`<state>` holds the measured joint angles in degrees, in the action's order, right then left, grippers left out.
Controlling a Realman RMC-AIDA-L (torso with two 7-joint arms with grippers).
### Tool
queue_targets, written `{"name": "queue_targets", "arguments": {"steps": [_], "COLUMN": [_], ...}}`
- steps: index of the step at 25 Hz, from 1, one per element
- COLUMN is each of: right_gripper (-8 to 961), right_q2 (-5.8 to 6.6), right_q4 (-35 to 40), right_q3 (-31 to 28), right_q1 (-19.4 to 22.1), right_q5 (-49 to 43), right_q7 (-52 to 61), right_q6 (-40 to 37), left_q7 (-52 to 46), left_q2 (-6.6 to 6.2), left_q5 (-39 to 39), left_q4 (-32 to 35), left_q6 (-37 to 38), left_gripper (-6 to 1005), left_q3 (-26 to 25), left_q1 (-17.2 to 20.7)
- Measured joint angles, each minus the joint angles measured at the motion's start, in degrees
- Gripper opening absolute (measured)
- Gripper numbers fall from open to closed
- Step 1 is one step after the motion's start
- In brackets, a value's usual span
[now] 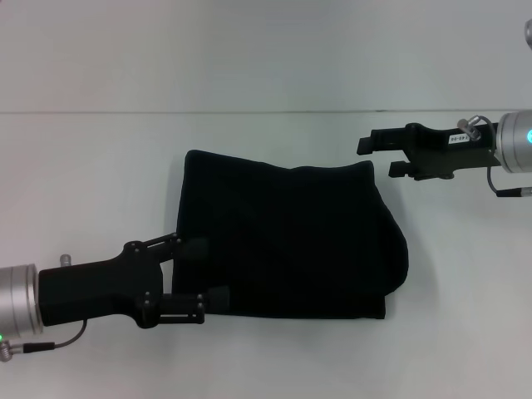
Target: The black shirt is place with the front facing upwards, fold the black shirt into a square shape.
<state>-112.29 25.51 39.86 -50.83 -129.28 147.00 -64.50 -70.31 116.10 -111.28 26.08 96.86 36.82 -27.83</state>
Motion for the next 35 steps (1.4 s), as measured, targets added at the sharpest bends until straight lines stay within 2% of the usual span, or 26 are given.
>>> {"name": "queue_targets", "arguments": {"steps": [12, 17, 29, 35], "right_gripper": [817, 812, 801, 795], "right_q2": [0.09, -0.41, -3.66, -4.59], "right_q4": [-2.0, -3.6, -5.1, -5.1], "right_q3": [0.3, 0.3, 0.4, 0.4], "right_q1": [-0.7, -1.4, -1.7, -1.9], "right_q5": [0.0, 0.0, 0.1, 0.2], "right_q7": [4.8, 4.8, 2.9, 2.0], "right_q6": [2.8, 5.6, 14.3, 16.8], "left_q7": [0.0, 0.0, 0.0, 0.1], "left_q2": [-0.10, -0.10, 0.00, 0.08], "left_q5": [-2.3, -2.4, -2.4, -2.4], "left_q4": [0.3, 0.4, 0.4, 0.3], "left_q6": [0.1, -0.2, -0.6, -0.6], "left_gripper": [947, 946, 946, 946], "left_q3": [-0.1, -0.2, -0.2, -0.3], "left_q1": [0.1, 0.0, 0.1, 0.1]}}
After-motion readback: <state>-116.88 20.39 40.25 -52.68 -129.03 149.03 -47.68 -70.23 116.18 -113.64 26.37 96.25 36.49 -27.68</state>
